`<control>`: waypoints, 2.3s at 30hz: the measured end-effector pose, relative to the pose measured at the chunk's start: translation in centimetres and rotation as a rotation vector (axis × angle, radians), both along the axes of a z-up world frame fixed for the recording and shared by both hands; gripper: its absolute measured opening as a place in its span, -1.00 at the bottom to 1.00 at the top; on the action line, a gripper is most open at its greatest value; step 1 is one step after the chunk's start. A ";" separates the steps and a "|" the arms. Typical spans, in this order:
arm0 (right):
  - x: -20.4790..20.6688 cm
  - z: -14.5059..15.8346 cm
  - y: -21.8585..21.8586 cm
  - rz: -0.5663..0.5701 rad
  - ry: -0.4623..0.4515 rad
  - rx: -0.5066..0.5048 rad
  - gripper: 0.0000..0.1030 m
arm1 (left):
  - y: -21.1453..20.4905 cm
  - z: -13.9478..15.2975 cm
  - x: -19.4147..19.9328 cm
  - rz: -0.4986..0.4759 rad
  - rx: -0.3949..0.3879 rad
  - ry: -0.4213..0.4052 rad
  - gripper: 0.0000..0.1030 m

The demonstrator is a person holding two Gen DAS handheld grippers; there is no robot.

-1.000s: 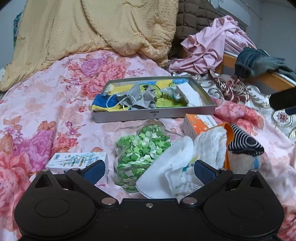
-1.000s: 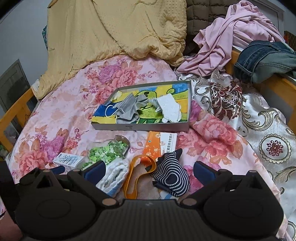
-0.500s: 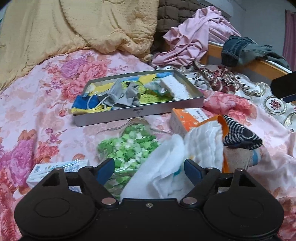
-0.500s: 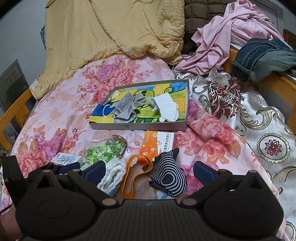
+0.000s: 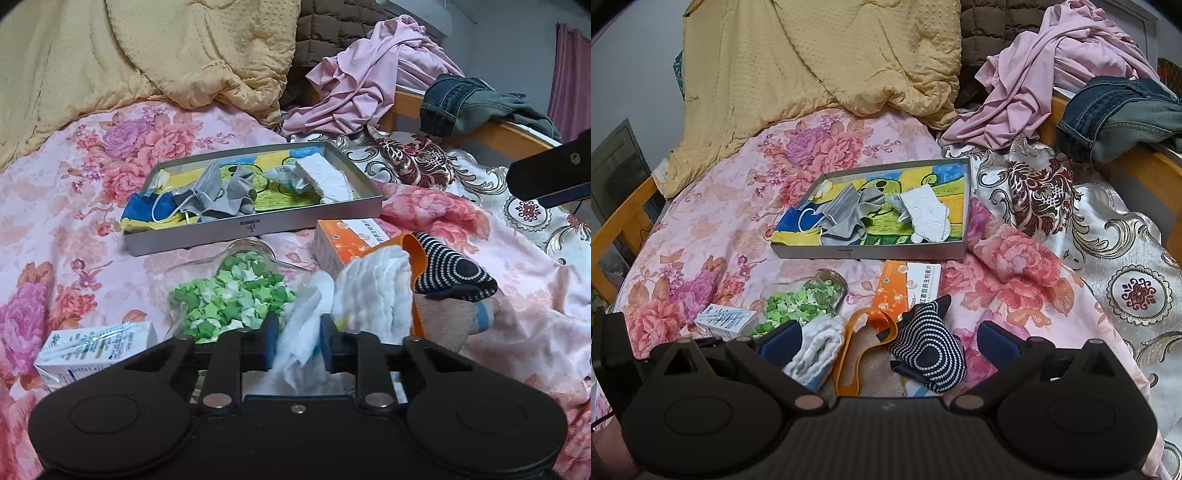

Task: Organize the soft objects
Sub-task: 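Grasp the white tissue with the left gripper and lift it, then grasp the black-and-white striped sock with the right gripper while the left holds the tissue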

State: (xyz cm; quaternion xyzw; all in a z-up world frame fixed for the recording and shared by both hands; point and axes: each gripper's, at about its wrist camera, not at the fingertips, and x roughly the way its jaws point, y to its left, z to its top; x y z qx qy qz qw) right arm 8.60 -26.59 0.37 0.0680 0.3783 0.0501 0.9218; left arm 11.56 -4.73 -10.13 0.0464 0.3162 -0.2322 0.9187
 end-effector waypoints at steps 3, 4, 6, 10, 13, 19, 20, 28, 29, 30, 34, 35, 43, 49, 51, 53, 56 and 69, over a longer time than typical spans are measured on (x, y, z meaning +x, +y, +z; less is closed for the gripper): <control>-0.1 -0.1 0.0 -0.002 0.002 0.002 1.00 | 0.1 -0.1 -0.1 -0.014 -0.024 0.022 -0.80; -0.1 -0.2 0.0 -0.002 0.004 0.002 1.00 | 0.2 -0.1 -0.3 -0.015 -0.029 0.025 -0.81; -0.2 -0.3 -0.1 0.001 0.007 0.003 1.00 | 0.6 0.0 -0.5 -0.003 -0.046 0.032 -0.81; -0.2 -0.8 0.2 0.011 0.018 0.004 1.00 | 2.0 1.0 -1.3 0.034 -0.083 0.025 -0.81; -0.1 -1.4 0.7 0.026 0.034 0.004 1.00 | 3.5 1.8 -2.0 0.064 -0.110 0.023 -0.81; 0.3 -3.5 2.0 0.093 0.072 -0.037 1.00 | 6.2 2.5 -2.8 0.138 -0.145 0.039 -0.81; 0.4 -3.8 2.0 0.098 0.080 -0.046 0.99 | 6.4 2.5 -3.0 0.143 -0.142 0.041 -0.81; 2.4 -5.6 -0.3 0.029 0.106 -0.109 0.99 | 7.6 2.1 -3.5 0.179 -0.142 0.065 -0.80; 2.8 -5.9 -0.5 0.027 0.113 -0.128 0.99 | 7.8 2.1 -3.5 0.187 -0.151 0.069 -0.80; 3.1 -6.2 -0.6 0.032 0.115 -0.147 0.99 | 7.9 2.0 -3.6 0.192 -0.157 0.069 -0.80; 4.1 -7.1 -0.5 0.065 0.125 -0.216 0.94 | 7.9 2.3 -3.5 0.206 -0.167 0.063 -0.78; 4.3 -7.4 -0.4 0.071 0.134 -0.229 0.91 | 7.9 2.4 -3.5 0.206 -0.167 0.061 -0.77; 5.8 -8.4 0.7 0.126 0.136 -0.271 0.70 | 8.1 2.2 -3.4 0.217 -0.163 0.072 -0.76; 6.9 -8.9 0.5 0.122 0.144 -0.279 0.26 | 8.2 2.1 -3.5 0.218 -0.164 0.074 -0.76; 6.9 -8.8 0.3 0.126 0.147 -0.266 0.06 | 8.2 2.0 -3.5 0.220 -0.164 0.074 -0.76; 6.8 -8.7 0.1 0.128 0.150 -0.255 -0.16 | 8.2 2.0 -3.5 0.220 -0.165 0.075 -0.76; 6.2 -8.1 0.0 0.128 0.132 -0.236 -0.33 | 8.3 1.9 -3.5 0.220 -0.166 0.076 -0.76; 5.1 -6.3 -1.5 0.070 0.098 -0.123 -0.86 | 7.3 2.2 -3.3 0.210 -0.177 0.073 -0.76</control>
